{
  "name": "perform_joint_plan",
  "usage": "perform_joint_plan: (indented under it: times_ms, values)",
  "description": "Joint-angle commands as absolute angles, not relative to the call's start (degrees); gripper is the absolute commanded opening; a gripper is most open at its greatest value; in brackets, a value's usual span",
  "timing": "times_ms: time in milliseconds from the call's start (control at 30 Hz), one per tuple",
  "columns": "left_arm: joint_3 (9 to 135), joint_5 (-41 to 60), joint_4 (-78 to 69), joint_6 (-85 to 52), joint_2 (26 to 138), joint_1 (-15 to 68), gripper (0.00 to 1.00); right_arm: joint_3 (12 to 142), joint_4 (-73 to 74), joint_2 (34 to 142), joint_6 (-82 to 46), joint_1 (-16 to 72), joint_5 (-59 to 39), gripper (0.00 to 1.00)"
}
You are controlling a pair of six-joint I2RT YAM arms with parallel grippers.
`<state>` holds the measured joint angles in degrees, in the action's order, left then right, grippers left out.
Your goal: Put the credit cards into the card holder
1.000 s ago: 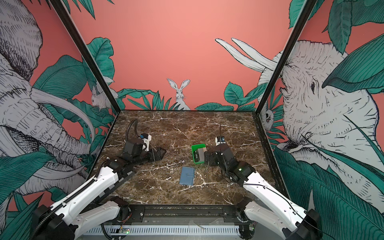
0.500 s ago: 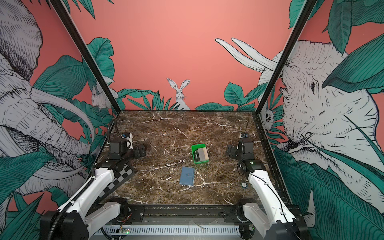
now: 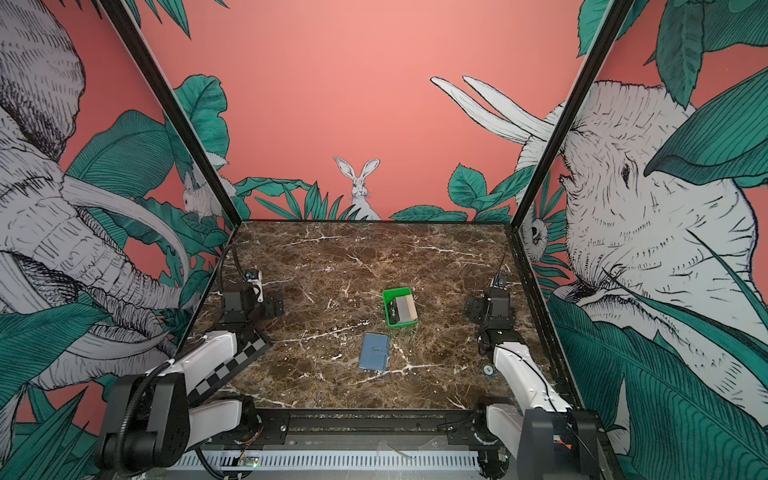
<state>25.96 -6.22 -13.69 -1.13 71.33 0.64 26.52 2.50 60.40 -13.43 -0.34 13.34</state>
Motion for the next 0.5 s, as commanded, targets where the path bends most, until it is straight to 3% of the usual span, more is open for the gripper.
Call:
perform_joint_plan:
  times_ms: [0, 467]
  values:
    - [24.94, -4.71, -24.8, 1.27, 73.77, -0.63, 0.99, 26.67, 8.85, 61.35, -11.79, -0.57, 17.09, 0.98]
    - [24.58, 6.21, -44.18, 1.82, 84.31, -3.64, 0.99, 25.66, 18.47, 71.14, -7.59, -0.62, 17.62, 0.97]
